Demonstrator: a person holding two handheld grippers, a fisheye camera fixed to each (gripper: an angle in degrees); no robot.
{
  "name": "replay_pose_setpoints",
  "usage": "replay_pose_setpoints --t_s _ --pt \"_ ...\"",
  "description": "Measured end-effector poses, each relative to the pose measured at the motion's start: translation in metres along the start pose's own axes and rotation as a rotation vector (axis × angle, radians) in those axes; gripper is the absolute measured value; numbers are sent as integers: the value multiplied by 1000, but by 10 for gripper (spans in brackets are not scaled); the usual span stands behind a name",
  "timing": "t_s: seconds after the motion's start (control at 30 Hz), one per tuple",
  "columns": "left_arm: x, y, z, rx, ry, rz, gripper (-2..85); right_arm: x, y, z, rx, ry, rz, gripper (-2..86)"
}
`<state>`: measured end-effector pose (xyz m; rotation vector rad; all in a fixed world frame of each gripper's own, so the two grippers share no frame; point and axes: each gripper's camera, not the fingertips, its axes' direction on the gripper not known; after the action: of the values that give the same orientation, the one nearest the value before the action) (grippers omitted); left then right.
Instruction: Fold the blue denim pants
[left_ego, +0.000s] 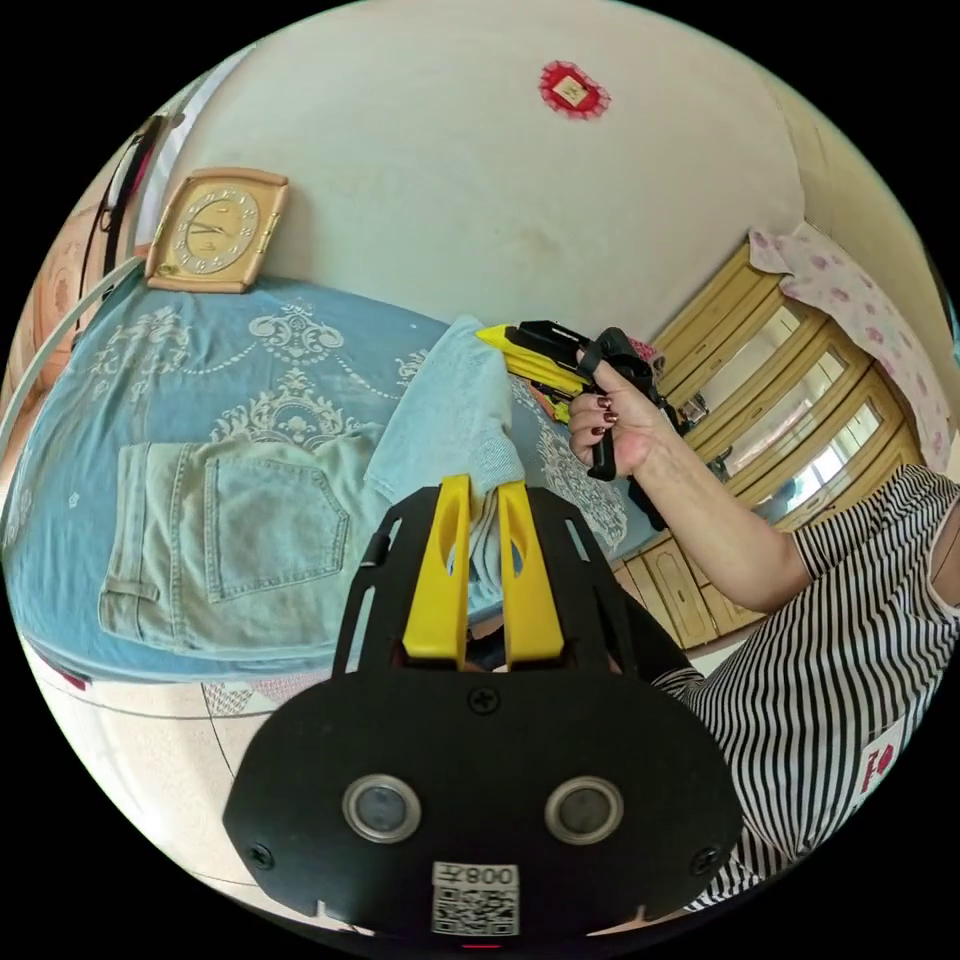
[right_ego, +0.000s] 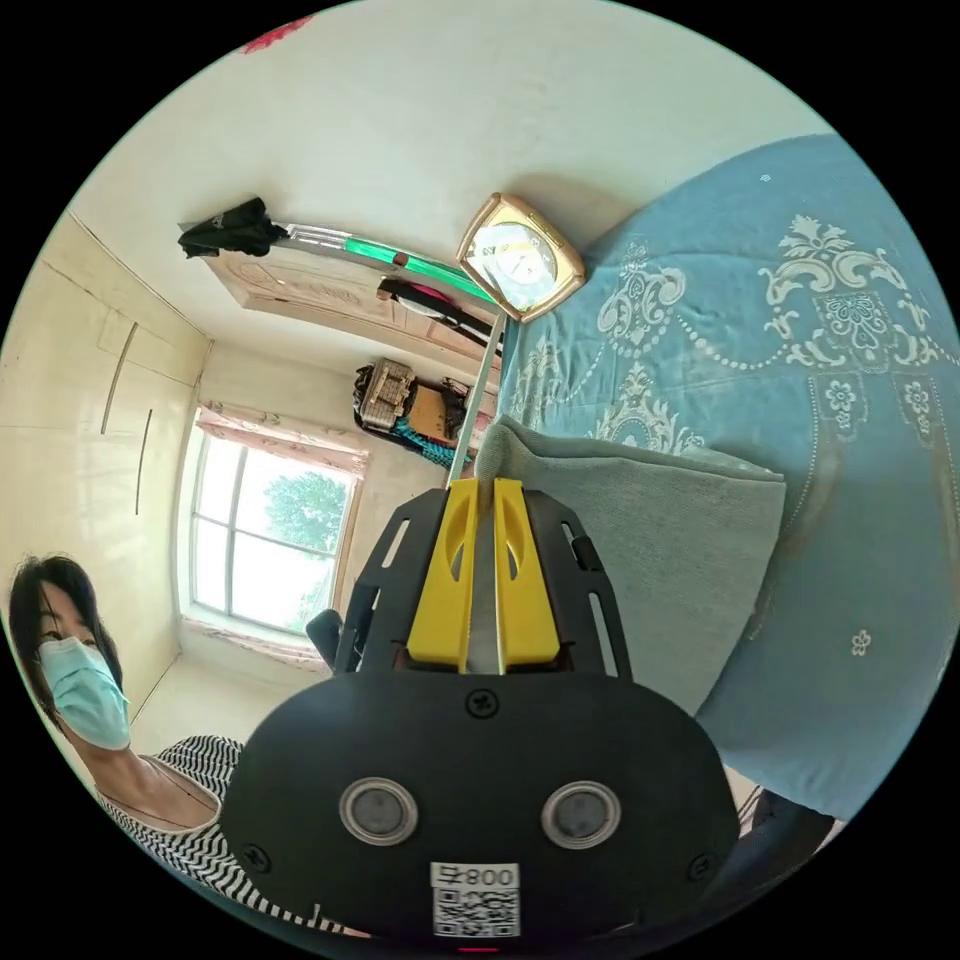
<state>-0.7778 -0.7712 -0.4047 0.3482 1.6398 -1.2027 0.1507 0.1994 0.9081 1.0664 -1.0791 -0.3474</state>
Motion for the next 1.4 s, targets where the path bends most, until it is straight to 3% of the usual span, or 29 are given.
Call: replay_pose_setpoints --t_s 0.5,0.73,1.03,1.17,1.27,1.4 --pt "-234 77 -120 175 56 -516 45 15 -50 334 -322 199 -19 16" --pt "-289 106 -139 210 80 -657 37 33 -53 417 -443 171 -69 3" --pt "-323 108 -169 231 40 -676 33 38 -13 472 -578 224 -294 1" --pt "-329 119 -179 294 70 -708 39 60 6 533 -737 398 -349 1" --pt "-308 119 -198 314 -45 -675 20 70 11 546 -714 405 -351 1" --pt "-260 79 -204 249 -238 -465 6 71 13 557 -713 409 -371 1"
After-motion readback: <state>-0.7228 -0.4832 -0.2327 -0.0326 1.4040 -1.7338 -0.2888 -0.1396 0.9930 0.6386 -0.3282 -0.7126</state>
